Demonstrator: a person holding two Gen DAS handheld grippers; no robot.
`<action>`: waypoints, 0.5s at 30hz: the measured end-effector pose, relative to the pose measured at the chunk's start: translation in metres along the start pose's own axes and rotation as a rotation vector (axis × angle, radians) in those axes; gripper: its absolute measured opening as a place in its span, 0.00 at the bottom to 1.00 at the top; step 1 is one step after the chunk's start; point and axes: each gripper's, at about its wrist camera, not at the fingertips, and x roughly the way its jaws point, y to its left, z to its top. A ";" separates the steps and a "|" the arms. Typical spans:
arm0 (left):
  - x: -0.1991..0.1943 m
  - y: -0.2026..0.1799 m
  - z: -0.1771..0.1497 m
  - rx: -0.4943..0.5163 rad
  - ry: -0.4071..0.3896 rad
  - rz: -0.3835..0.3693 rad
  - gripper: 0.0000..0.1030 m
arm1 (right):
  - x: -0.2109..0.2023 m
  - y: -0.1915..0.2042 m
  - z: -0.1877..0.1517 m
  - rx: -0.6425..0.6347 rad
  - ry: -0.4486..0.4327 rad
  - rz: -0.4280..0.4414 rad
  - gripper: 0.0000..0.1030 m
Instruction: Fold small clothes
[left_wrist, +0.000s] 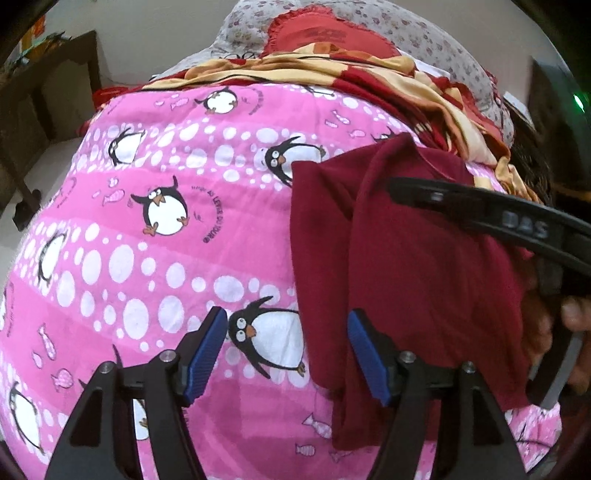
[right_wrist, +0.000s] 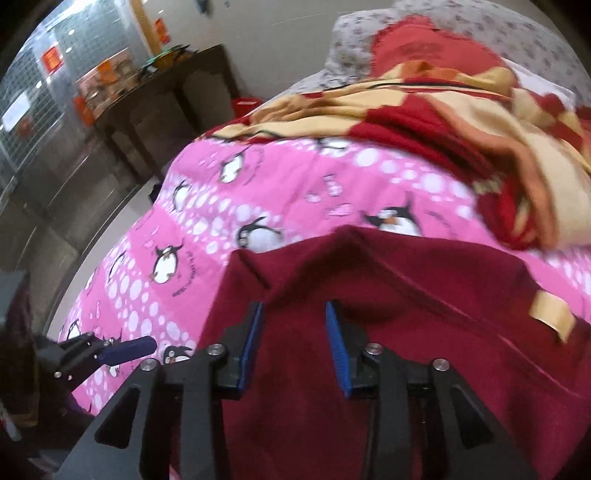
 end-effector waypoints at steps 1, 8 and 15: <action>0.001 0.001 0.000 -0.011 0.000 -0.003 0.70 | -0.002 -0.003 -0.001 0.014 -0.002 0.002 0.51; 0.006 0.003 0.005 -0.029 0.004 -0.004 0.71 | -0.004 -0.027 -0.011 0.140 0.005 0.040 0.60; -0.010 0.003 0.014 -0.058 -0.016 -0.066 0.74 | -0.002 -0.028 -0.010 0.164 0.008 0.049 0.61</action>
